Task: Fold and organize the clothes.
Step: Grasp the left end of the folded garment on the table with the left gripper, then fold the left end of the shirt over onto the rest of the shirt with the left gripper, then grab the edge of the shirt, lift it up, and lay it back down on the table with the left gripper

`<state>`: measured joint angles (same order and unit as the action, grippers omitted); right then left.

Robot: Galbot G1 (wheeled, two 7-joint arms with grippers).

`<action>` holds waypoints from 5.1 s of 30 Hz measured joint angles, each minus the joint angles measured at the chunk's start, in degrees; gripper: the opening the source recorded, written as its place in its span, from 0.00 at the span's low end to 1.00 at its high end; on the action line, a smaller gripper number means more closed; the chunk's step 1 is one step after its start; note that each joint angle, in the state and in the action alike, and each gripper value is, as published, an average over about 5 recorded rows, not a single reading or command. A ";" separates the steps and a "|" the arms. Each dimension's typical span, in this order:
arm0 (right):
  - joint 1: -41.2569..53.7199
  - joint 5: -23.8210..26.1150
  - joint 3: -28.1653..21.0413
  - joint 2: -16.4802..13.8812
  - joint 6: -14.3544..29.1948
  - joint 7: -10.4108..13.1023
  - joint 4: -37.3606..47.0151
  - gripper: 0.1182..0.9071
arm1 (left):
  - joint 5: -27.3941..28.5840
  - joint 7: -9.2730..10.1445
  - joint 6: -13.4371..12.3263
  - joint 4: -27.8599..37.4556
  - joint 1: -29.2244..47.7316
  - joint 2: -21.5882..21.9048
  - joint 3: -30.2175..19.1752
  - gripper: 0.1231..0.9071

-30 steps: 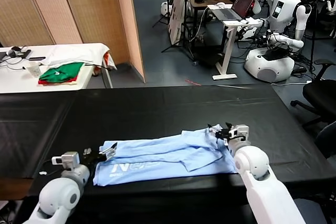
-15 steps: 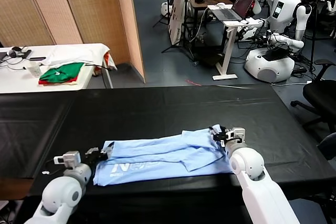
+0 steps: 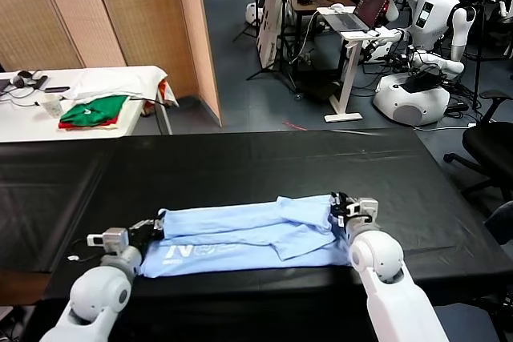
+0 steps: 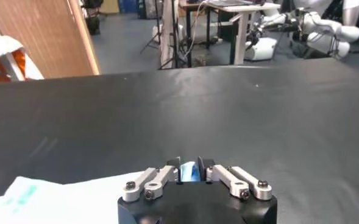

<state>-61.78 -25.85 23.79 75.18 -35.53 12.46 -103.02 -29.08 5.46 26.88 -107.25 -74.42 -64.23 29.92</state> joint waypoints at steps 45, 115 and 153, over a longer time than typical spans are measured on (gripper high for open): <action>-15.78 -1.04 7.12 -2.07 4.17 -5.59 -16.05 1.00 | 3.19 -3.52 -1.91 -7.08 -13.11 -13.36 8.52 0.82; -25.67 5.57 12.71 3.27 6.69 -6.85 -20.05 1.00 | 4.54 1.27 0.49 -13.46 -3.86 -21.09 -17.03 0.06; -22.19 6.32 -1.00 -5.30 7.62 -12.65 -20.39 1.00 | 10.26 -0.83 -5.19 -12.22 -3.96 -18.15 -15.40 1.00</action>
<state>-83.97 -19.53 22.79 69.88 -27.92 -0.19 -123.41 -18.82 4.63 21.69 -119.48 -78.39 -82.38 14.52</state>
